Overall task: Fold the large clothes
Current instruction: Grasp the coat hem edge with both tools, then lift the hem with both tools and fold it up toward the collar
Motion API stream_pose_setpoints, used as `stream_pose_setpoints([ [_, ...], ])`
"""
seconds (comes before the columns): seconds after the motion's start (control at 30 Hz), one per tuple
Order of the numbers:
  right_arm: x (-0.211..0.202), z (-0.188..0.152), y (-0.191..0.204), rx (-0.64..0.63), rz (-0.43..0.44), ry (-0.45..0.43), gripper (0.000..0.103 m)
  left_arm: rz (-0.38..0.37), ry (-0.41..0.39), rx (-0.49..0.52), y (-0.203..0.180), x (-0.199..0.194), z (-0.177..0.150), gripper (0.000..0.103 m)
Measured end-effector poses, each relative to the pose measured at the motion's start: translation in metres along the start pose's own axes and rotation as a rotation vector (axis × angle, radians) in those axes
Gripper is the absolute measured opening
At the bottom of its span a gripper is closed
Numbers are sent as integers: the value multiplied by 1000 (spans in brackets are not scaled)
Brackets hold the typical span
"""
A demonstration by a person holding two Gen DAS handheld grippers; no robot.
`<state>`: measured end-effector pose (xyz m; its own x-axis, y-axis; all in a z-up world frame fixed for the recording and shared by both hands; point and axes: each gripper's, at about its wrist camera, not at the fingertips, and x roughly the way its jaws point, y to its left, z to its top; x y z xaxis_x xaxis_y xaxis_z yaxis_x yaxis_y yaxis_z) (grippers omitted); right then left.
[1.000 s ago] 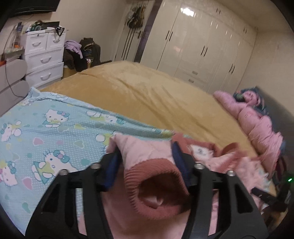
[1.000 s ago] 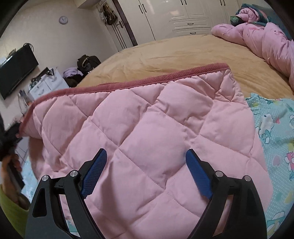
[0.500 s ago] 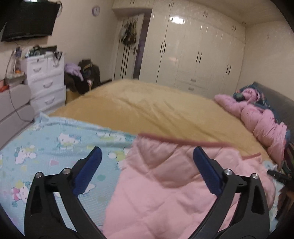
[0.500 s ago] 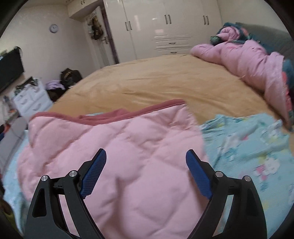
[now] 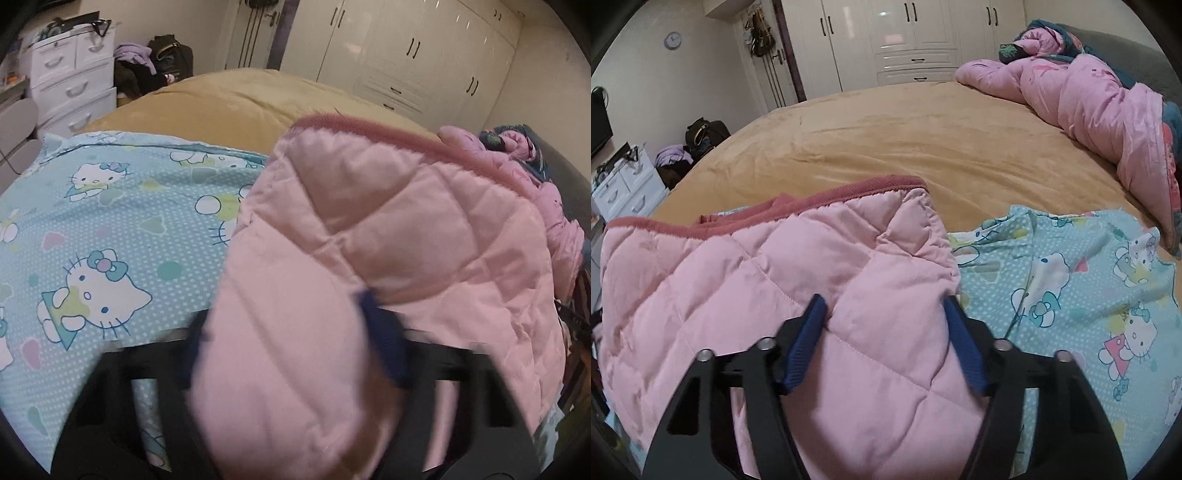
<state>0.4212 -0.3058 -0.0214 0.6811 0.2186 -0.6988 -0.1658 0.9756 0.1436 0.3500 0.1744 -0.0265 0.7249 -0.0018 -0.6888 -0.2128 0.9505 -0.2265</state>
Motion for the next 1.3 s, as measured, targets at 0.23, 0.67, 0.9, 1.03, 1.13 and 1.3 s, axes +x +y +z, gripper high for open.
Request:
stream_pose_setpoints([
  [0.23, -21, 2, -1, -3, 30, -97, 24, 15, -95, 38, -8, -24, 9, 14],
  [0.67, -64, 58, 14, -59, -30, -330, 20, 65, -258, 128, -36, -52, 56, 13],
  [0.9, -28, 47, 5, -15, -71, -248, 20, 91, -192, 138, -30, -28, 51, 13],
  [1.03, -12, 36, 0, -3, -81, -200, 20, 106, -172, 149, -30, -20, 44, 14],
  [1.13, -1, 28, -3, 20, -76, -168, 21, 117, -153, 148, -30, -12, 40, 14],
  [1.3, 17, 17, -10, 67, -63, -112, 24, 131, -108, 139, -24, 5, 33, 16],
])
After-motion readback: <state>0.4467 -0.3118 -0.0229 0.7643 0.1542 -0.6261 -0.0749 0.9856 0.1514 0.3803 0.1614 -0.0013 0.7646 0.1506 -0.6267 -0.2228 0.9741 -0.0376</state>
